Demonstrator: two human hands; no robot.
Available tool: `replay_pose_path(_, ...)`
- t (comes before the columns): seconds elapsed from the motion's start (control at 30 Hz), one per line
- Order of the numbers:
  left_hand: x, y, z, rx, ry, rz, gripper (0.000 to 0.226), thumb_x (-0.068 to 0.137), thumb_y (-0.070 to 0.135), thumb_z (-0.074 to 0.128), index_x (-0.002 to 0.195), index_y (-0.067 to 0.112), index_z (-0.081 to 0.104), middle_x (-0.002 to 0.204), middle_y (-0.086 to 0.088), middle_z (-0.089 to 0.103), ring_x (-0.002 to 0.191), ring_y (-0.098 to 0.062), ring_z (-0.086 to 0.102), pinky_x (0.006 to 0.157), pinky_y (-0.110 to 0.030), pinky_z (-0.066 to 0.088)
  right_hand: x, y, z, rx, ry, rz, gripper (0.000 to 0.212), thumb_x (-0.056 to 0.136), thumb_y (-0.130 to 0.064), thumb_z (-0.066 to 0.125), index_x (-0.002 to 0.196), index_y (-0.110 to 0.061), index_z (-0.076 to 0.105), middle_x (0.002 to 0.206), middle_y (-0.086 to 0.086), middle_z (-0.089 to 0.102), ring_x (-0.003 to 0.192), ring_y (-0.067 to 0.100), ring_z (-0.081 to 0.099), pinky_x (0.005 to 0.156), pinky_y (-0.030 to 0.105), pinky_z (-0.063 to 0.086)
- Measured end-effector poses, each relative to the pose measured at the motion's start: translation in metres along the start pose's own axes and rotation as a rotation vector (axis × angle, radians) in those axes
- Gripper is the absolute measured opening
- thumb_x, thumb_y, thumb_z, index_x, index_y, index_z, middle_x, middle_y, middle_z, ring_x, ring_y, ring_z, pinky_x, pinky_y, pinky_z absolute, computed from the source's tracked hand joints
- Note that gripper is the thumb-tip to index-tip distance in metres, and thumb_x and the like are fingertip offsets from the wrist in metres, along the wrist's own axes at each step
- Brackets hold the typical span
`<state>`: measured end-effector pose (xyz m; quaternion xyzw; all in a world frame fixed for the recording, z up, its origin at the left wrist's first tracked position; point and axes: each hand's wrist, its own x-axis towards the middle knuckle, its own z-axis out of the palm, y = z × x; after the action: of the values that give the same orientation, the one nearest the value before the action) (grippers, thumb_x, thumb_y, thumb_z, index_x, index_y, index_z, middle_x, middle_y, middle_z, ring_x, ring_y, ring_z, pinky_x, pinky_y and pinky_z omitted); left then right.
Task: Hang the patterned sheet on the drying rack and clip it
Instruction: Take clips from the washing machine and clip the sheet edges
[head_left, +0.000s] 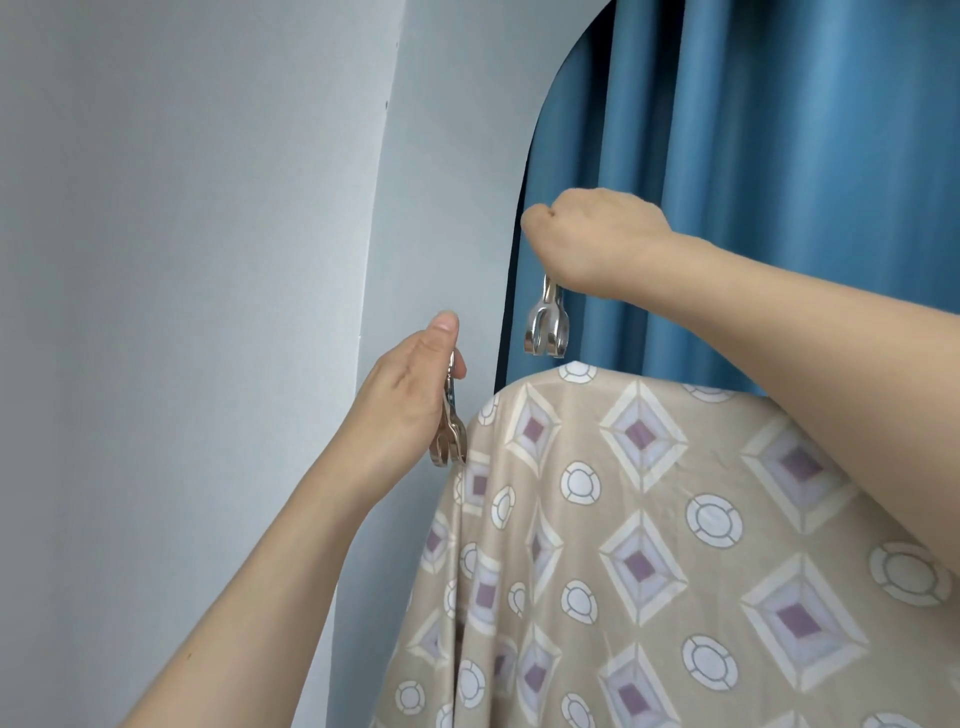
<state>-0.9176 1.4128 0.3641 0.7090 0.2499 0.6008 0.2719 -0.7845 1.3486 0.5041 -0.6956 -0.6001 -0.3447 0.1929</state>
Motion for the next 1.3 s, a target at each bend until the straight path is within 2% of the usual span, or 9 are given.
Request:
replay_pose_path(0.4, -0.002, -0.002, 0.002, -0.021, -0.033, -0.044, 0.062, 0.095, 0.063, 0.024, 0.084, 0.012, 0.057, 0.058, 0.002, 0.048, 0.044, -0.003, 0.045, 0.048, -0.013, 0.036, -0.025, -0.007, 0.003, -0.081, -0.039, -0.004, 0.036, 0.092, -0.025, 0.029, 0.063, -0.012, 0.044, 0.068, 0.006, 0.047, 0.057, 0.021, 0.039, 0.052, 0.028, 0.025)
replay_pose_path(0.63, -0.005, -0.005, 0.006, -0.145, -0.073, -0.128, 0.064, 0.095, 0.065, 0.025, 0.081, 0.011, 0.055, 0.054, -0.001, 0.050, 0.051, -0.019, 0.053, 0.063, -0.033, 0.044, -0.037, -0.009, 0.018, -0.078, -0.063, -0.036, 0.040, 0.095, -0.030, 0.025, 0.064, -0.012, 0.043, 0.068, 0.005, 0.045, 0.058, 0.018, 0.038, 0.051, 0.028, 0.023)
replay_pose_path(0.77, -0.010, -0.005, 0.003, -0.222, -0.106, -0.184, 0.062, 0.094, 0.066, 0.029, 0.080, 0.010, 0.053, 0.061, -0.018, 0.055, 0.051, -0.026, 0.057, 0.065, -0.036, 0.050, -0.043, -0.003, 0.018, -0.033, -0.092, 0.000, 0.043, 0.094, -0.033, 0.019, 0.075, -0.010, 0.049, 0.072, 0.006, 0.048, 0.062, 0.020, 0.041, 0.052, 0.029, 0.024)
replay_pose_path(0.87, -0.013, 0.000, -0.004, -0.297, -0.118, -0.210, 0.057, 0.096, 0.060, 0.038, 0.079, 0.007, 0.051, 0.062, -0.024, 0.055, 0.046, -0.028, 0.058, 0.062, -0.039, 0.055, -0.047, 0.001, 0.020, -0.010, -0.094, 0.014, 0.052, 0.097, -0.051, 0.016, 0.086, -0.013, 0.050, 0.077, 0.004, 0.051, 0.076, 0.028, 0.051, 0.062, 0.034, 0.034)
replay_pose_path(0.93, -0.013, 0.002, -0.013, -0.367, -0.098, -0.228, 0.053, 0.096, 0.056, 0.043, 0.078, 0.007, 0.050, 0.058, -0.023, 0.054, 0.044, -0.028, 0.057, 0.062, -0.042, 0.058, -0.050, 0.002, 0.020, 0.024, 0.059, -0.017, 0.054, 0.095, -0.060, 0.022, 0.096, -0.016, 0.052, 0.091, 0.003, 0.057, 0.092, 0.031, 0.052, 0.074, 0.038, 0.037)
replay_pose_path(1.0, -0.013, 0.002, -0.023, -0.430, -0.068, -0.234, 0.051, 0.096, 0.054, 0.046, 0.080, 0.006, 0.050, 0.055, -0.021, 0.054, 0.047, -0.029, 0.058, 0.062, -0.044, 0.059, -0.057, -0.002, 0.020, -0.034, 0.263, -0.229, 0.044, 0.095, -0.053, 0.033, 0.106, -0.017, 0.055, 0.105, 0.003, 0.055, 0.101, 0.030, 0.049, 0.086, 0.039, 0.032)
replay_pose_path(1.07, -0.014, 0.002, -0.031, -0.475, -0.037, -0.234, 0.048, 0.096, 0.052, 0.048, 0.081, 0.006, 0.051, 0.058, -0.018, 0.054, 0.054, -0.031, 0.060, 0.062, -0.043, 0.058, -0.069, -0.011, 0.019, -0.068, 0.327, -0.446, 0.033, 0.089, -0.047, 0.040, 0.096, -0.020, 0.058, 0.109, 0.000, 0.055, 0.107, 0.027, 0.046, 0.093, 0.038, 0.025)
replay_pose_path(1.17, -0.015, 0.006, -0.038, -0.517, -0.015, -0.237, 0.039, 0.095, 0.046, 0.053, 0.083, 0.008, 0.051, 0.068, -0.012, 0.052, 0.060, -0.033, 0.063, 0.063, -0.042, 0.058, -0.085, -0.024, 0.021, -0.057, 0.186, -0.539, 0.033, 0.085, -0.055, 0.039, 0.081, -0.029, 0.059, 0.125, -0.009, 0.047, 0.123, 0.021, 0.035, 0.102, 0.038, 0.012)
replay_pose_path(1.3, -0.018, 0.014, -0.037, -0.593, 0.020, -0.206, 0.037, 0.094, 0.043, 0.054, 0.079, 0.010, 0.049, 0.063, -0.006, 0.052, 0.061, -0.031, 0.063, 0.059, -0.035, 0.055, -0.091, -0.031, 0.025, -0.120, 0.034, -0.539, 0.055, 0.084, -0.073, 0.034, 0.087, -0.032, 0.070, 0.142, -0.014, 0.029, 0.135, 0.018, 0.014, 0.108, 0.044, 0.001)
